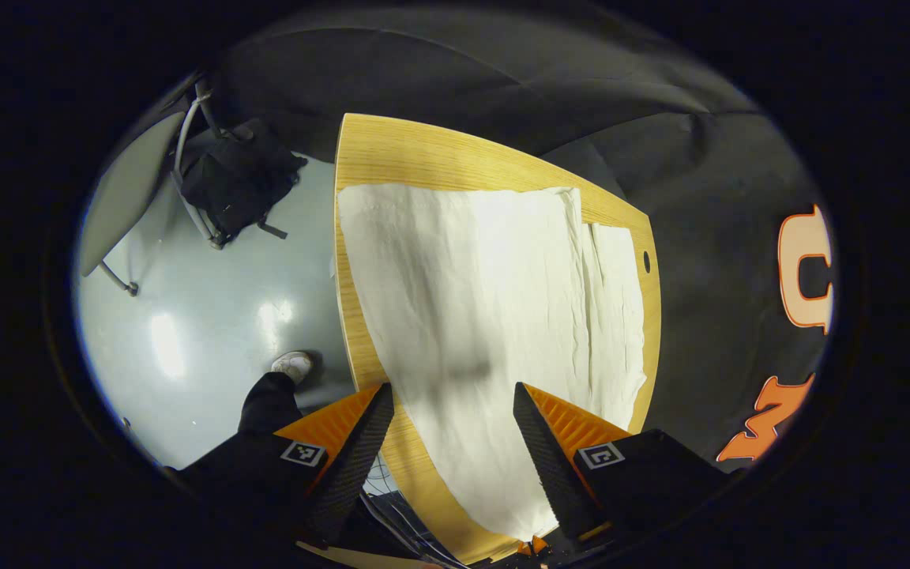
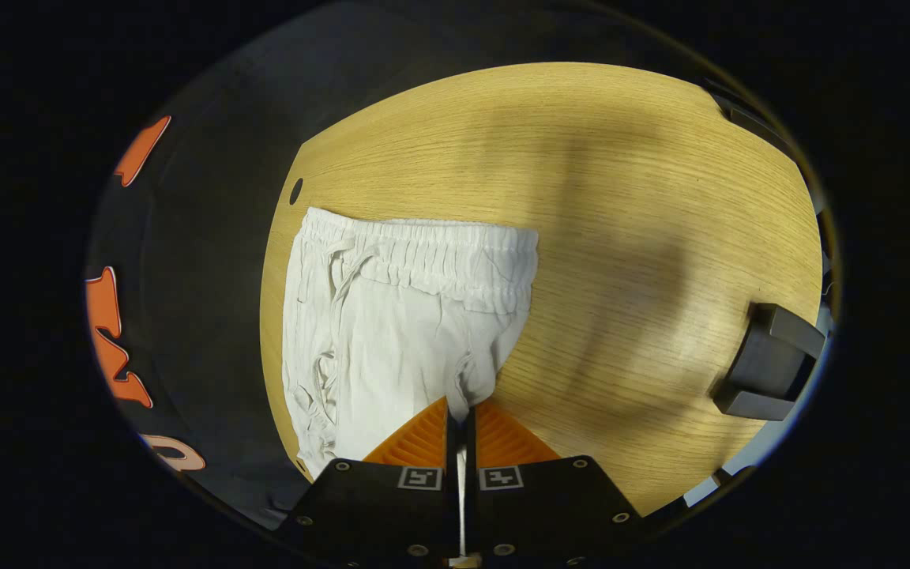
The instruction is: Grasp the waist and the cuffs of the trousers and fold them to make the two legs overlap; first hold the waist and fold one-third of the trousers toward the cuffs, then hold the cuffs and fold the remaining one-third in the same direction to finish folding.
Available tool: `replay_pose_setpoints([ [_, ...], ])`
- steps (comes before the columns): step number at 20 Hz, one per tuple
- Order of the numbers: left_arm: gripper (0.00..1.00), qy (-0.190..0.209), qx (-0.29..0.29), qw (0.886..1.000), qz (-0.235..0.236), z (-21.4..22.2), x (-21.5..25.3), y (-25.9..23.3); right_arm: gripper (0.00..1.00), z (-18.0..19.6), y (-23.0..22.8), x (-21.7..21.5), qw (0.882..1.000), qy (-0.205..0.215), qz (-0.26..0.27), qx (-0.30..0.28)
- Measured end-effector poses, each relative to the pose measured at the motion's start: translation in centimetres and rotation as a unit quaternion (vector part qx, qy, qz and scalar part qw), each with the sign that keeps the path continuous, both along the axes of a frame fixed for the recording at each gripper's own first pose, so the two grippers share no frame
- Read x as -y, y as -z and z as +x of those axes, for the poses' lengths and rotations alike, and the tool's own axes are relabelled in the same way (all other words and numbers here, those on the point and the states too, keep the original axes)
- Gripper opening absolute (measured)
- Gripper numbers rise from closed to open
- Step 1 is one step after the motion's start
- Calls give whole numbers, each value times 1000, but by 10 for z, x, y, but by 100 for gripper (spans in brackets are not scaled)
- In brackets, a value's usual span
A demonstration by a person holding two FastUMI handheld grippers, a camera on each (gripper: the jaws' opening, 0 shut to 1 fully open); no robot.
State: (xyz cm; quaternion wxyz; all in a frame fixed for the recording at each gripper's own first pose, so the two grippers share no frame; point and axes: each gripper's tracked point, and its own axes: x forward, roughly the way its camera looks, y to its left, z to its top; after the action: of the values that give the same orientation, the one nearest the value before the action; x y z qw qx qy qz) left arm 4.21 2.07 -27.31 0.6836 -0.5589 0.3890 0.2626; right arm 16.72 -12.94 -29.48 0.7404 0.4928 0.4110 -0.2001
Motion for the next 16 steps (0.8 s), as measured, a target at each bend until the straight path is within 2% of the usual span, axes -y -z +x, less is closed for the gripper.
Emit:
replay_pose_setpoints([
  [3,100,-13,-2,1000,-6,5,-3,3,3,0,1,0,1000,1,2,0],
  [4,96,-5,-9,1000,-2,5,-6,3,3,0,0,0,1000,1,3,1],
  [5,76,-2,-16,1000,-5,2,-3,14,3,0,0,0,1000,1,4,1],
  [6,50,-6,-13,1000,-10,7,-1,17,3,0,0,0,1000,0,4,1],
  [8,45,0,-4,1000,-19,16,3,18,3,0,1,0,1000,0,3,2],
  [9,38,8,-15,1000,-17,10,3,17,3,0,0,0,1000,0,2,2],
  [10,8,5,-13,1000,-13,11,1,13,3,0,0,0,1000,0,3,2],
  [11,0,9,-20,1000,-8,11,-2,17,3,0,0,0,1000,0,3,3],
  [12,7,19,-23,1000,-2,14,-1,23,3,0,0,0,1000,-2,4,2],
  [16,6,68,-33,997,29,16,-3,21,3,-3,0,0,1000,-7,1,-13],
])
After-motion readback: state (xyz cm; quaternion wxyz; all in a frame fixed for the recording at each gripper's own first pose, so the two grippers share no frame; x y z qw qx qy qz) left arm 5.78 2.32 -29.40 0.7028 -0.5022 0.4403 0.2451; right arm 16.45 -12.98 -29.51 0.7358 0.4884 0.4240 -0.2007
